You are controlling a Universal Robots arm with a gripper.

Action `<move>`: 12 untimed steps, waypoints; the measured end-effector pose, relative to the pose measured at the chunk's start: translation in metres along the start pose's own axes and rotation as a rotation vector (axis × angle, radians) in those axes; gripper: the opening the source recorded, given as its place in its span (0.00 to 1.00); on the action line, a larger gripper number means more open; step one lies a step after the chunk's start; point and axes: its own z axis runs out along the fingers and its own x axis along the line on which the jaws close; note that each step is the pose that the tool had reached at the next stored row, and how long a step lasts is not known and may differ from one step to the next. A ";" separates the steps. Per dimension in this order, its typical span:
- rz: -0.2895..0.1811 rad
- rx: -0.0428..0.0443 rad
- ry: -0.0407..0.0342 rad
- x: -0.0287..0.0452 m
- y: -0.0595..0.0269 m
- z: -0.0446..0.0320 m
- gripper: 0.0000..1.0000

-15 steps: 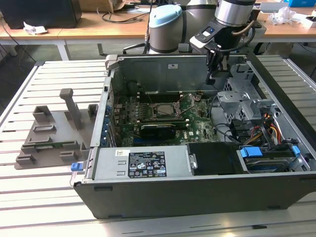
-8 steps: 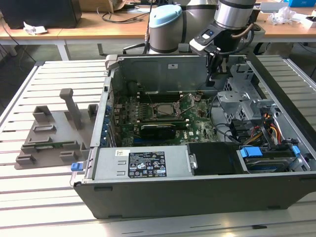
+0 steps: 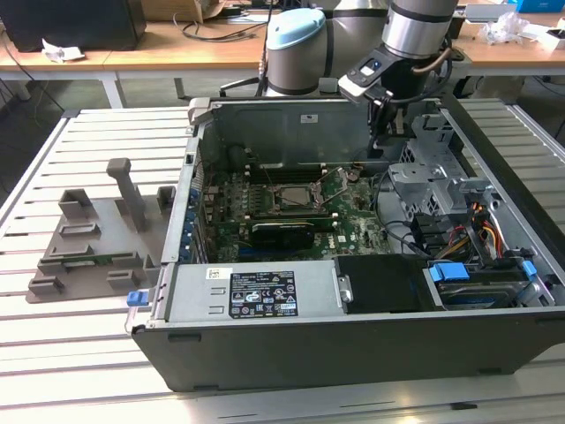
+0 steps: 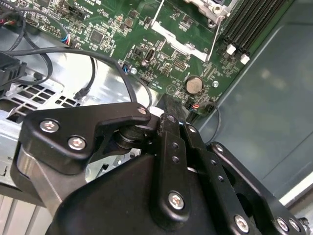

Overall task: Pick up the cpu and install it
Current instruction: 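Close the cpu cover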

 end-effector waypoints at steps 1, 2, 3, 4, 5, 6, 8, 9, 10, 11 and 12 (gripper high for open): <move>0.000 0.0000 0.0001 0.0000 -0.0008 0.0033 0.11; 0.000 0.0000 0.0001 -0.0001 -0.0027 0.0058 0.11; 0.000 0.0000 0.0000 -0.0001 -0.0049 0.0078 0.11; 0.000 0.0000 0.0001 -0.0002 -0.0071 0.0102 0.11; 0.000 0.0000 0.0001 -0.0003 -0.0084 0.0122 0.11; 0.000 0.0000 0.0001 -0.0004 -0.0095 0.0148 0.11; 0.000 0.0000 0.0001 -0.0004 -0.0094 0.0194 0.11; 0.000 0.0001 0.0002 -0.0004 -0.0093 0.0210 0.11; 0.000 0.0000 0.0002 -0.0005 -0.0094 0.0248 0.11; 0.000 0.0000 0.0000 -0.0006 -0.0098 0.0275 0.11; 0.000 0.0000 0.0000 -0.0006 -0.0106 0.0296 0.11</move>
